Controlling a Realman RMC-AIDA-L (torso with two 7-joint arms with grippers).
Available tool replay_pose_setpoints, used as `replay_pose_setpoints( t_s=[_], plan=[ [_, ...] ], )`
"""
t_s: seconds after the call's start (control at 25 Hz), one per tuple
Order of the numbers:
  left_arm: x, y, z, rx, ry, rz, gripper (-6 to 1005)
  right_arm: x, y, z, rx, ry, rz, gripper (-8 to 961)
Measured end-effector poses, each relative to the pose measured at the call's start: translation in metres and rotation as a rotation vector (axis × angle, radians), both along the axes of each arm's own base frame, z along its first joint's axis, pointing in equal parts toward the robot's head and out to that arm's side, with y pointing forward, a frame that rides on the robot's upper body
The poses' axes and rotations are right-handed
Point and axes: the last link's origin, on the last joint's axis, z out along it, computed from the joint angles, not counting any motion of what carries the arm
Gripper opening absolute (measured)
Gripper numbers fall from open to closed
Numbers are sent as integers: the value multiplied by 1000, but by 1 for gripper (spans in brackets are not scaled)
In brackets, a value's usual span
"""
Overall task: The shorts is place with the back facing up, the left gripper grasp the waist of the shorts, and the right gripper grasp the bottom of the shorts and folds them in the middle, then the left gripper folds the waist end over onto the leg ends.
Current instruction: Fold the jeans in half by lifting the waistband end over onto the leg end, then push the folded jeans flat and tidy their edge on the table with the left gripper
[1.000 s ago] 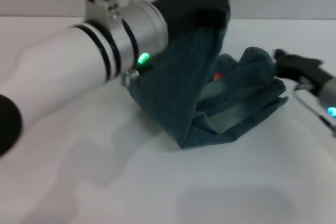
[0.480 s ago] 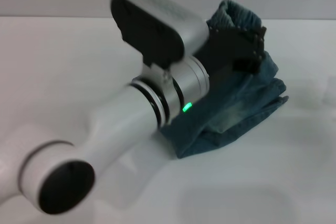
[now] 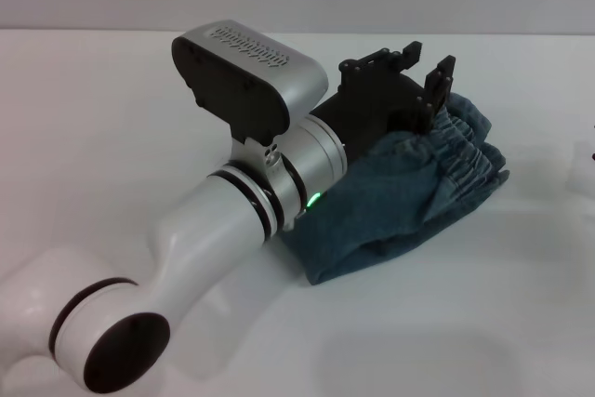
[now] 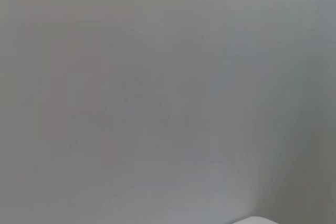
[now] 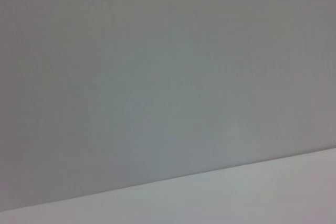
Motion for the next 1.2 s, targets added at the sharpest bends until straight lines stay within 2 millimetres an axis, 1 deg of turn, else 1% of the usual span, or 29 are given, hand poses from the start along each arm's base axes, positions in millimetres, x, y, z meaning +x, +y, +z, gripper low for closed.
replay_pose_setpoints(
  t_s=[0.08,0.24,0.28,0.32,0.44,0.52,0.56,0.6,0.68,0.72,0.76,0.8,0.84,0.88,0.92,0.96,1.08,1.2],
  plan=[
    [-1,-1,0,3,2,-3,312,0,-1,-1,-3,1,5,0],
    [-18,-7,0,23,26,5,446,0,-5,-3,-8,12,37,0],
    [-18,-7,0,23,26,5,479,0,-7,-4,-11,17,54,0],
    [-27,-10,1,35,32,13,513,0,-8,-6,-16,15,74,0],
    [-41,-18,4,86,39,-15,598,-4,-15,-12,-38,-46,178,0],
    [-41,-18,4,86,39,-15,655,-8,-20,-19,-52,-112,268,0],
    [-56,-32,9,174,10,-99,683,-10,-24,-22,-54,-141,317,0],
    [-63,-39,13,207,-8,-122,671,-13,-28,-25,-53,-158,357,0],
    [-67,-42,14,222,-16,-135,647,-16,-35,-29,-43,-176,417,0],
    [-74,-49,13,220,-9,-153,636,-16,-40,-31,-35,-186,448,0],
    [-77,-52,11,209,-1,-153,624,-16,-44,-33,-24,-193,468,0],
    [-85,-57,6,175,21,-145,612,-16,-49,-35,-13,-198,487,-1],
    [-90,-60,2,150,31,-139,571,-15,-53,-36,1,-196,500,-1],
    [-90,-60,2,150,31,-139,530,-14,-56,-36,11,-190,503,-1],
    [-102,-69,-5,97,57,-127,489,-12,-60,-37,24,-182,504,-1],
    [-106,-72,-8,77,67,-123,449,-11,-62,-36,30,-175,501,-1],
    [-115,-79,-14,32,78,-99,329,-7,-66,-37,35,-165,495,-1],
    [-121,-81,-16,-4,72,-59,214,-6,-66,-38,29,-164,494,-1]
  ],
)
